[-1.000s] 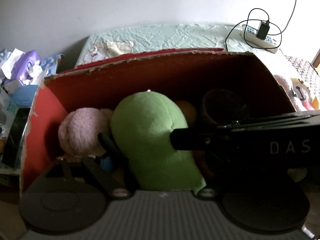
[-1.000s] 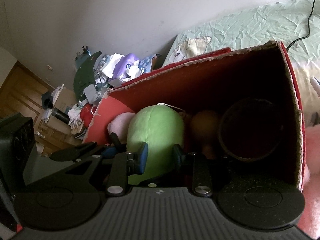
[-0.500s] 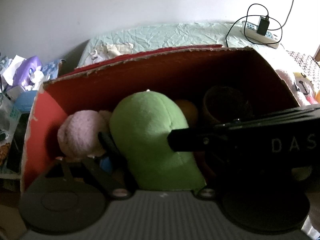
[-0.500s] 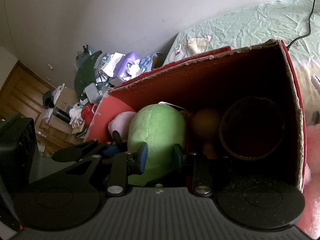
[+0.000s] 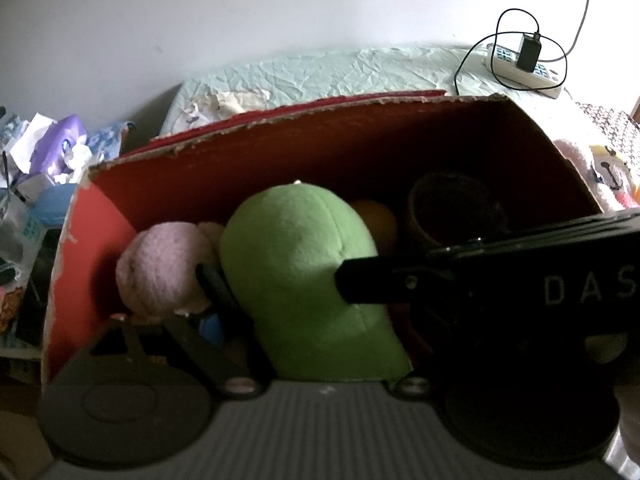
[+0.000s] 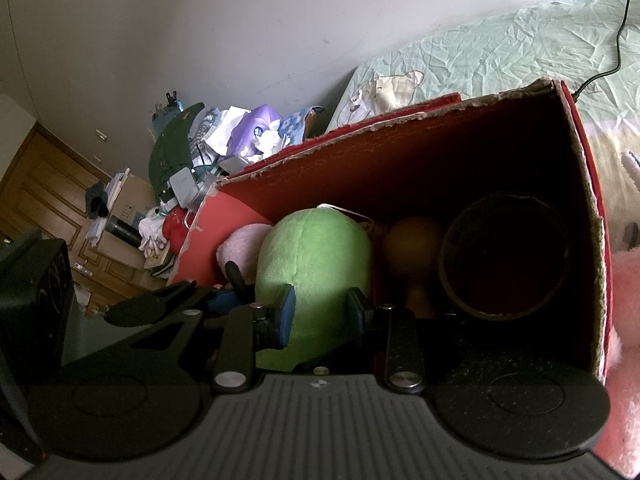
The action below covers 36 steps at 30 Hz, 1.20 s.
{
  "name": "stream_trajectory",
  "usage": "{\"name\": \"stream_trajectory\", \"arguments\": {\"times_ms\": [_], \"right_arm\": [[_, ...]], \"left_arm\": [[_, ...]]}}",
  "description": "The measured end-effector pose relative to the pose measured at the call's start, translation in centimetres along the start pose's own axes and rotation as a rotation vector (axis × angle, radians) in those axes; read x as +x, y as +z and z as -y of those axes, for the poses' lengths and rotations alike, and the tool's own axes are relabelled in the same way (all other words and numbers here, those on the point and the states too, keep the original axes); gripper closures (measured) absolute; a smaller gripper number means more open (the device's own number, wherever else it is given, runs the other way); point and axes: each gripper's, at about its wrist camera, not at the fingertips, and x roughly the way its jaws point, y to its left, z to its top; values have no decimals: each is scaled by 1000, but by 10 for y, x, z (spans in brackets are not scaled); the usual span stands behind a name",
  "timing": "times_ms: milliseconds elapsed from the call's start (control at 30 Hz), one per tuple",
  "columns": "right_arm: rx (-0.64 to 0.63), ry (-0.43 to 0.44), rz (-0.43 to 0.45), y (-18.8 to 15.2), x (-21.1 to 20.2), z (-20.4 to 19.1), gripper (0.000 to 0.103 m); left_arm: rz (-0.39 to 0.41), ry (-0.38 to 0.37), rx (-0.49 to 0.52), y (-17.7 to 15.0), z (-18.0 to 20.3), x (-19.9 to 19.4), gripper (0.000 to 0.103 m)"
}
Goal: Organize objects
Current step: 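Lower the green bean plush into the red box beside the teddy bear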
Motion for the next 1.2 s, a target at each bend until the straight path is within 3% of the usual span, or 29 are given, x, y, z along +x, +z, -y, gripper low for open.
{"name": "stream_trajectory", "arguments": {"times_ms": [1200], "right_arm": [[5, -2, 5, 1, -2, -3, 65]], "left_arm": [[17, 29, 8, -2, -1, 0, 12]]}}
